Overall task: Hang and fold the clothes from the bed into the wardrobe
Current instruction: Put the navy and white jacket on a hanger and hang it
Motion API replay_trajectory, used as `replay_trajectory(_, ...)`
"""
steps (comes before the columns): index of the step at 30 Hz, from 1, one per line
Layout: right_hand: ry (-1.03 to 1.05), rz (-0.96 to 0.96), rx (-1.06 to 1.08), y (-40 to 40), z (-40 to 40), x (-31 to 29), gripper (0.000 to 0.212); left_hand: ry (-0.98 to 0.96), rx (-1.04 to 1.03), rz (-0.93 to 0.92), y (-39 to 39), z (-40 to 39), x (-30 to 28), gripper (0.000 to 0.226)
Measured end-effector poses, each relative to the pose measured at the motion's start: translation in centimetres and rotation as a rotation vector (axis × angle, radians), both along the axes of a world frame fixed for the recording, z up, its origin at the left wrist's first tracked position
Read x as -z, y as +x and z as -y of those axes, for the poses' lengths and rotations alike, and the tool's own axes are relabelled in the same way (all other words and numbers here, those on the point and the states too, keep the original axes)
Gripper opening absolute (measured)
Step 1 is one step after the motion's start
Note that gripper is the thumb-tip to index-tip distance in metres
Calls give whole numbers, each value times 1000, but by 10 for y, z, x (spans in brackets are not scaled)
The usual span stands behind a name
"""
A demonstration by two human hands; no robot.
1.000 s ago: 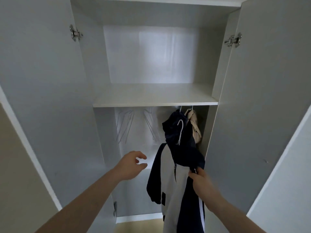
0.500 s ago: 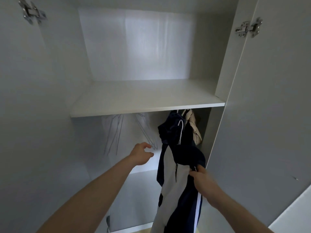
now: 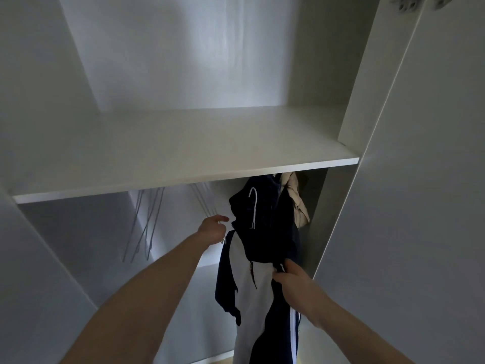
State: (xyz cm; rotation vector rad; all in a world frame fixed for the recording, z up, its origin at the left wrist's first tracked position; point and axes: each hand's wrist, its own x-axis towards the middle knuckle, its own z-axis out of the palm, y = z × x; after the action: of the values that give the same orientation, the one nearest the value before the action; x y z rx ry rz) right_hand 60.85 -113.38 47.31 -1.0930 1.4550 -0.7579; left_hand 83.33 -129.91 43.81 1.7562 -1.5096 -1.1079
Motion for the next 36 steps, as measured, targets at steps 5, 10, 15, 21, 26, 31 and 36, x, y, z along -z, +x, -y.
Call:
replay_trajectory(5, 23, 1, 8, -6, 32, 11, 11, 57, -41, -54, 1, 33, 23, 40)
replay_trajectory(10, 1, 74, 20, -3, 57, 21, 16, 86, -95, -152, 9, 46, 34, 37)
replay_trajectory(15, -5, 83, 39, 7, 74, 31, 10, 70, -160, -221, 24, 45, 37, 29)
replay_trajectory(21, -69, -20, 59, 42, 96, 22, 29, -99, -262, -94, 63, 20, 45, 14)
replay_trajectory(26, -122, -34, 35, 77, 112, 15, 22, -139, -250, -97, 93, 7, 39, 21)
replay_trajectory(31, -192, -47, 93, 104, 138, 9, 20, -169, -229, -104, 108, -3, 35, 24)
replay_trajectory(36, -248, -119, 127, 116, 170, 9, 9, -161, -213, -166, 117, -7, 31, 23)
